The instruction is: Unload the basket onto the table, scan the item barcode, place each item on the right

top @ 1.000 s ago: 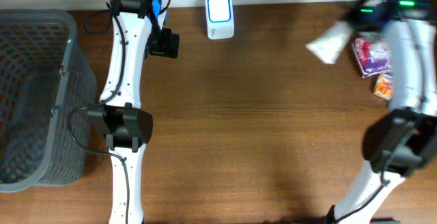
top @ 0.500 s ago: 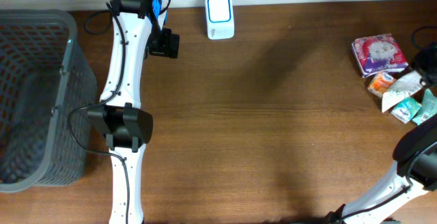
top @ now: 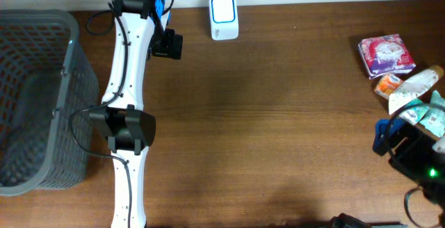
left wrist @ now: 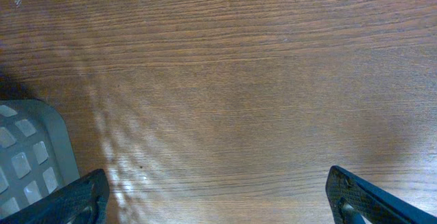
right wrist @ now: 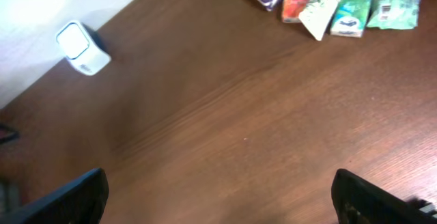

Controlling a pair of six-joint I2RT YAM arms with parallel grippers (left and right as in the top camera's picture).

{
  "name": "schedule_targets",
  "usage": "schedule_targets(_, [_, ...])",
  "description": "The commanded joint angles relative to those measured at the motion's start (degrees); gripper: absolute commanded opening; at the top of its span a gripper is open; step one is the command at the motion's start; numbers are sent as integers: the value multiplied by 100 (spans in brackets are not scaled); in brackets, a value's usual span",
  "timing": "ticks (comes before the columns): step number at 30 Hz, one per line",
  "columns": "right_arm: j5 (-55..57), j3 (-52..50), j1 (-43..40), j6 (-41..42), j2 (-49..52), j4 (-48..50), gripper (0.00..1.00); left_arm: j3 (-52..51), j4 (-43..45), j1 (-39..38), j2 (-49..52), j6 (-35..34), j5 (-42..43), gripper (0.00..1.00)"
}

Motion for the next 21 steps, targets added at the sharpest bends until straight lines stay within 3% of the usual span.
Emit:
schedule_targets(1, [-138, -42, 37, -44, -173, 0, 99, 109, 7, 0, -61, 0, -61, 99])
schedule_targets(9, [-181, -581, 138, -291, -214, 260, 99, 109, 7, 0, -61, 0, -61, 99])
schedule_targets(10, [-179, -944, 387, -450, -374, 682, 99, 109, 7, 0, -61, 0, -61, 99])
schedule_targets(13, [166, -2933, 1932, -752, -1419, 3158, 99, 109, 7, 0, -61, 0, -63, 99])
schedule_targets(21, [507, -6745, 2699, -726, -3884, 6671, 99, 109, 7, 0, -61, 0, -61, 99])
